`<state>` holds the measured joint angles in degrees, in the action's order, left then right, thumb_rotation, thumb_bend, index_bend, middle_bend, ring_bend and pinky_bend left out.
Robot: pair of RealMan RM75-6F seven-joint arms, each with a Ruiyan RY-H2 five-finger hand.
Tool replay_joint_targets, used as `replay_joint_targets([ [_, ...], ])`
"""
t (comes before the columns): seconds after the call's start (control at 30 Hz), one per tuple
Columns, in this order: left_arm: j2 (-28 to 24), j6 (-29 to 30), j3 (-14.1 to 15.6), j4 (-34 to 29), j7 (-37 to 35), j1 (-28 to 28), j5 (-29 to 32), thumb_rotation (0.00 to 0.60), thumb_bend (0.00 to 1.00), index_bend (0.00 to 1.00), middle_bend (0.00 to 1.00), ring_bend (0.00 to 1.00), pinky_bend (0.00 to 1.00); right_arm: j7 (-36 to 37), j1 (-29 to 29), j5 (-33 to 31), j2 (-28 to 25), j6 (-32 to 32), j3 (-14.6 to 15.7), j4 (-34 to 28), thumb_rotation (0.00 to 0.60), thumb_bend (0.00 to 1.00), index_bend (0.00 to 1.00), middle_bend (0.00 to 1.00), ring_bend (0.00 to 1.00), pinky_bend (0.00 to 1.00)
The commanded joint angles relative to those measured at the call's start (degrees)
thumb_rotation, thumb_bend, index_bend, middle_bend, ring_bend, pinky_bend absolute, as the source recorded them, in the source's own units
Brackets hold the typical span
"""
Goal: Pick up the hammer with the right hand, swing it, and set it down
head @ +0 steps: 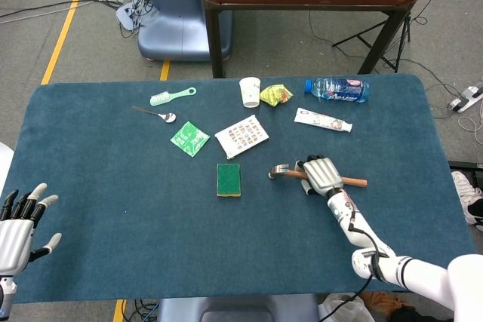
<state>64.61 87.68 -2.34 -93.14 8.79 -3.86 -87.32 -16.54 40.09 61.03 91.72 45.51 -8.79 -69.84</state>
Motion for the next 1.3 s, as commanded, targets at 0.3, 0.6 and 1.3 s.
replay_joint_targets([
  [0.3, 0.1, 0.1, 0.1, 0.2, -0.1, 0.1, 0.1, 0.6, 0.19, 0.23, 0.1, 0.11, 0.0, -0.5, 0.0, -0.7, 0.1, 0.1, 0.5, 0.2, 0.6, 0.58, 0.38, 0.48, 0.22, 0.25],
  [0.6, 0.2, -0.2, 0.0, 0.3, 0.3, -0.1, 0.2, 0.6, 0.19, 0.23, 0.1, 0.11, 0.0, 0.0, -0.2, -0.4, 0.5, 0.4, 0.8, 0.8, 0.6, 0.63, 0.4, 0.5, 0.24, 0.25],
  [1.3, 0.1, -0.8, 0.1, -0.3, 0.9, -0.5, 0.3, 0.6, 0.19, 0.23, 0.1, 0.11, 0.0, 2.8, -1.2, 1.7, 1.5, 2.5, 0.8, 1.7, 0.6, 0.69, 0.53, 0.61, 0.35, 0.25],
])
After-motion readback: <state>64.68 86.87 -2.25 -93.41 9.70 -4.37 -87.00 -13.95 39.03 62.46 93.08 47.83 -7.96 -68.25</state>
